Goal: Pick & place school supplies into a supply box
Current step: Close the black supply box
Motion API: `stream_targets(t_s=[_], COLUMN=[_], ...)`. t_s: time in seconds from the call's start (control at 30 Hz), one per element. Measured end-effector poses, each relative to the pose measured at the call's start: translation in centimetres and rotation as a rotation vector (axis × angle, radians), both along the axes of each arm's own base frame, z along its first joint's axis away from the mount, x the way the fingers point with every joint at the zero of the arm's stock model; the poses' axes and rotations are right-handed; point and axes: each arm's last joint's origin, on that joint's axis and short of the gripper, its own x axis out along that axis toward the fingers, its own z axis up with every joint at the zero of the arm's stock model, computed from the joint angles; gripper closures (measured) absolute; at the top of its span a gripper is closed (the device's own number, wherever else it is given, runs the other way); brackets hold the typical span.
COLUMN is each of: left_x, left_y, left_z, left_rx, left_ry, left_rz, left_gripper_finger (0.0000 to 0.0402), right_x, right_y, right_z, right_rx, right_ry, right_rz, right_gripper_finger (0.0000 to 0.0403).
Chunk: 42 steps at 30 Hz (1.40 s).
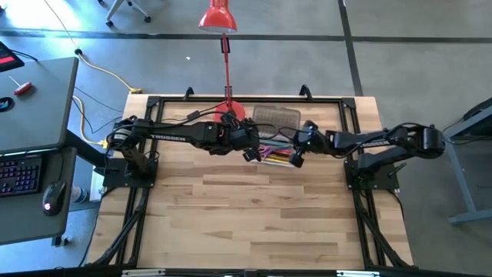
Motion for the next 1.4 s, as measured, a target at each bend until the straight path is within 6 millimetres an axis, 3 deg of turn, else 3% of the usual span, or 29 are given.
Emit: stream_targets(t_s=[0.23,0.43,0.6,0.7,0.87,1.0,1.17,1.23,1.4], left_x=[-1.2,-4.6,-7.9,-9.6,-12.3,-12.9,-11.9,-10.6,-9.4], left_y=[-0.1,0.0,-1.7,-3.0,-4.7,-5.8,-6.8,-7.0,-5.1], left_z=[-0.2,0.0,-0.2,-0.8,-3.8,-7.2,-12.2,-13.1,-15.2], left_rx=[-0.041,-0.069,0.009,0.001,-0.107,-0.256,-0.389,-0.459,-0.458], left_ry=[0.090,0.230,0.310,0.239,0.135,0.008,-0.195,-0.347,-0.462], left_rz=[-0.006,0.175,0.317,0.360,0.380,0.318,0.147,0.021,-0.150], left_gripper_finger=[0.0390,0.0389,0.0390,0.0380,0.0392,0.0389,0.0388,0.0392,0.0388], right_x=[-1.1,-3.4,-5.2,-5.8,-5.7,-5.5,-5.2,-5.3,-5.3], right_y=[0.1,0.6,0.9,1.1,1.2,1.1,0.7,0.2,-2.0], right_z=[1.8,3.4,4.0,4.3,4.6,4.7,4.7,4.8,5.0], right_rx=[-0.014,-0.017,-0.025,-0.009,0.028,0.037,0.067,0.040,-0.033], right_ry=[-0.082,-0.084,-0.063,-0.080,-0.115,-0.137,-0.181,-0.184,-0.232], right_rz=[-0.123,-0.194,-0.285,-0.307,-0.263,-0.260,-0.271,-0.317,-0.449], right_gripper_finger=[0.0403,0.0403,0.0403,0.0403,0.0403,0.0403,0.0403,0.0403,0.0403])
